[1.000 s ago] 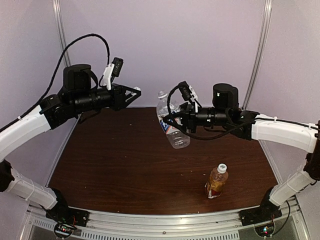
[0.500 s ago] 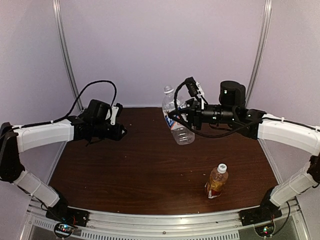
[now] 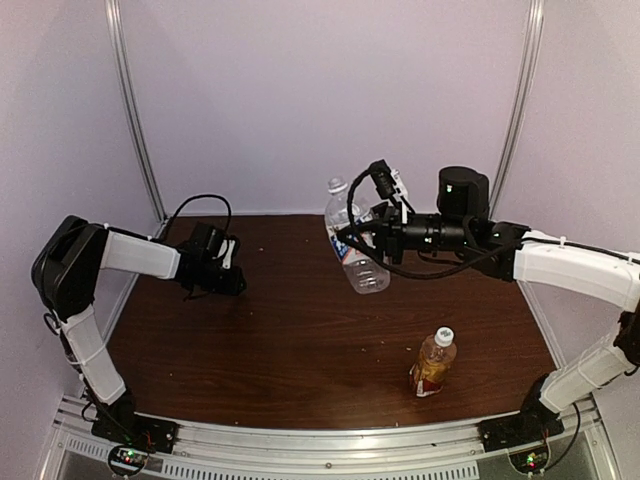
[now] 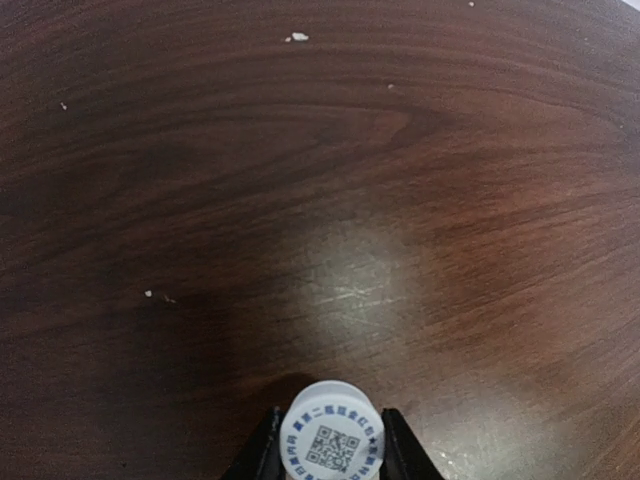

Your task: Unscrew the bottle caps

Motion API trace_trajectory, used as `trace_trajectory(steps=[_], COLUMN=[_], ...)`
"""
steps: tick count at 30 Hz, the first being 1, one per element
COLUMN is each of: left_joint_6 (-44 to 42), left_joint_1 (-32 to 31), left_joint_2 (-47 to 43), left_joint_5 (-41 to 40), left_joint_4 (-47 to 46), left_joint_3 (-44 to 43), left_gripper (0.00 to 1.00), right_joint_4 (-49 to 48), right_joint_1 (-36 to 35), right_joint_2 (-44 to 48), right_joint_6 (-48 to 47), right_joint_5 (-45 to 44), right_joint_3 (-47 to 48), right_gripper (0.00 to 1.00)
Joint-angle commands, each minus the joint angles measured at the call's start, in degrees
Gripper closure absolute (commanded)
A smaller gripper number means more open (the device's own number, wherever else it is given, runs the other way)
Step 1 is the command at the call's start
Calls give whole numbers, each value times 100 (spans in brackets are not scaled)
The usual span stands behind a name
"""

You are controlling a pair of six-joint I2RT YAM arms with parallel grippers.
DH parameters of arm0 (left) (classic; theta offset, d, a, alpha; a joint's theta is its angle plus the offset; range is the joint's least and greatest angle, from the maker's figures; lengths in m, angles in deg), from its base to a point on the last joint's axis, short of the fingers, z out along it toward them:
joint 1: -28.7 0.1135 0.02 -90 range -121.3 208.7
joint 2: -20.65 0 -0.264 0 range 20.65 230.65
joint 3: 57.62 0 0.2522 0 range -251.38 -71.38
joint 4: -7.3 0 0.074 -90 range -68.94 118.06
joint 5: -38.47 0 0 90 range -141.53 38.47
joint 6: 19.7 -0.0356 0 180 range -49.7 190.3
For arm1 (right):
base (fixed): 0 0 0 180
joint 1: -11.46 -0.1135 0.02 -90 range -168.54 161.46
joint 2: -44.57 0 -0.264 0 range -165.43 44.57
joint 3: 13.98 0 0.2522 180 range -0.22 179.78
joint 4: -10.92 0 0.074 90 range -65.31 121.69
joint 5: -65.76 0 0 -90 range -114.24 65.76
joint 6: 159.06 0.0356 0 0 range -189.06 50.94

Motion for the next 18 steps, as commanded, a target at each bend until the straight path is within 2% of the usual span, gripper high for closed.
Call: trace_trajectory(steps=[1, 10, 18], left_joint_6=[50, 28, -48], left_joint_1=[82, 144, 142], left_joint_2=[311, 615, 427], left_joint_5=[235, 240, 208], left_joint_4=[-430, -438, -254], left_joint_3=[-206, -259, -313], left_gripper=[78, 66, 45], right_joint_4=[-232, -218, -218], right_joint_1=[36, 46, 50], right_joint_2=[25, 76, 93], right_joint_6=[-9, -17, 5], right_joint_5=[9, -37, -53], right_joint_3=[-160, -318, -373], right_gripper=[57, 57, 57])
